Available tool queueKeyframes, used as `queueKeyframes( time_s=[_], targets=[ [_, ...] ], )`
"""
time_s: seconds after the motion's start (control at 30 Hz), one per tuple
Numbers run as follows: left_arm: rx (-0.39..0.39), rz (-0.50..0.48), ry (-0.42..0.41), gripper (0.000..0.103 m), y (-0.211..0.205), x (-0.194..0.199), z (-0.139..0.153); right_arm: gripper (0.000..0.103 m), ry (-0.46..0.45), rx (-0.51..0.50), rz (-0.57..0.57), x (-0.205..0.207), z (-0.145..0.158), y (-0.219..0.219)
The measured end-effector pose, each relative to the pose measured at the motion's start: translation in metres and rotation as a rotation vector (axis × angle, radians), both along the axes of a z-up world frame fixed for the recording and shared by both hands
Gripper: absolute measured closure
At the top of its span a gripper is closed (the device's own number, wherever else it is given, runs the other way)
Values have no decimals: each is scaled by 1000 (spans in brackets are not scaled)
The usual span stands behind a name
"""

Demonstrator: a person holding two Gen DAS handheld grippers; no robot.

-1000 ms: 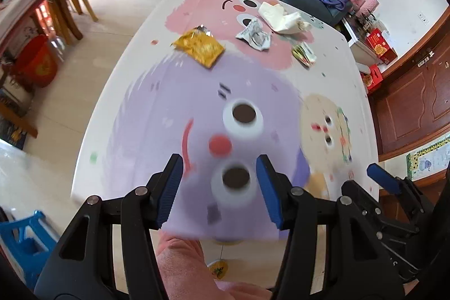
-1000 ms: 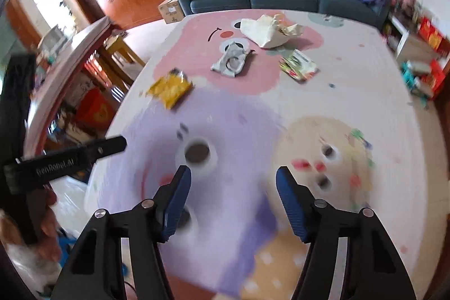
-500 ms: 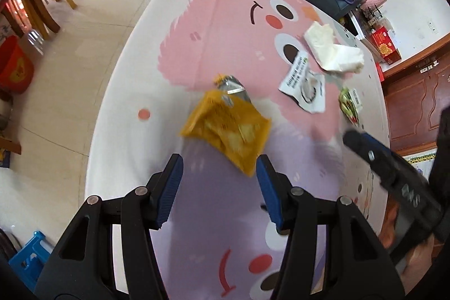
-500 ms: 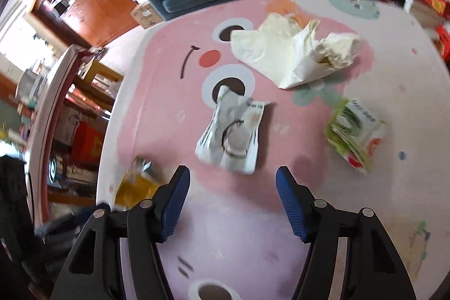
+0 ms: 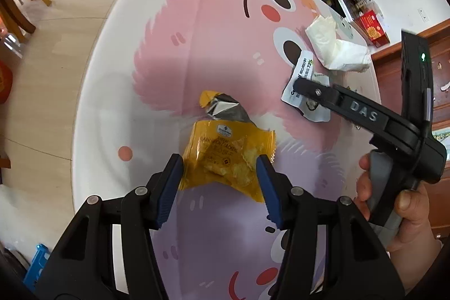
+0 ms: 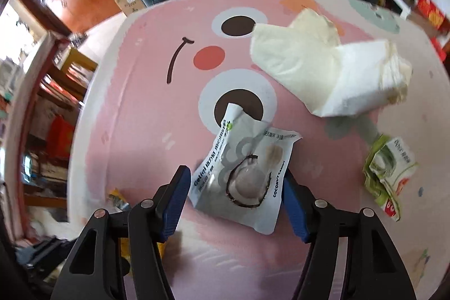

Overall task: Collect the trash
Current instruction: 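Grasp the white paper packet with the right tool while the left tool grasps the yellow snack bag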

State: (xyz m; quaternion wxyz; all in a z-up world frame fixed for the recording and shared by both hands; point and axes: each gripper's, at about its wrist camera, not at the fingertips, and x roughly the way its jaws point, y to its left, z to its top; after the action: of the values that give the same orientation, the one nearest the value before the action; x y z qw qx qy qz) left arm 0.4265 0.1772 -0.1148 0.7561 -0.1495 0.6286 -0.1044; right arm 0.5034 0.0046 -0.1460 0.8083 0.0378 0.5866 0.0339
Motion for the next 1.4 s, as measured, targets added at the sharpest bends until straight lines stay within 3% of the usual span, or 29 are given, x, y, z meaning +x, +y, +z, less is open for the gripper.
queueKeyframes(
  time_s=[0.17, 0.23, 0.3, 0.47, 0.73, 1.03, 1.4],
  targets=[
    [-2, -34, 7, 53, -9, 5, -5, 63, -33, -43, 20, -4, 1, 8],
    [6, -41, -2, 67, -13, 5, -5, 74, -38, -21, 18, -5, 3, 6],
    [17, -52, -6, 87, -16, 5, -4, 79, -39, -3, 16, -10, 4, 2],
    [29, -76, -39, 102, -25, 2, 1, 86, -53, 67, -8, -21, 5, -12],
    [39, -98, -110, 103, -35, -11, 22, 87, -77, 144, -47, -52, 22, -47],
    [54, -105, -165, 103, -44, -49, 54, 87, -131, 247, -65, -129, 48, -92],
    [91, -51, -265, 103, -87, -157, 99, 87, -204, 322, 26, -271, 83, -158]
  ],
)
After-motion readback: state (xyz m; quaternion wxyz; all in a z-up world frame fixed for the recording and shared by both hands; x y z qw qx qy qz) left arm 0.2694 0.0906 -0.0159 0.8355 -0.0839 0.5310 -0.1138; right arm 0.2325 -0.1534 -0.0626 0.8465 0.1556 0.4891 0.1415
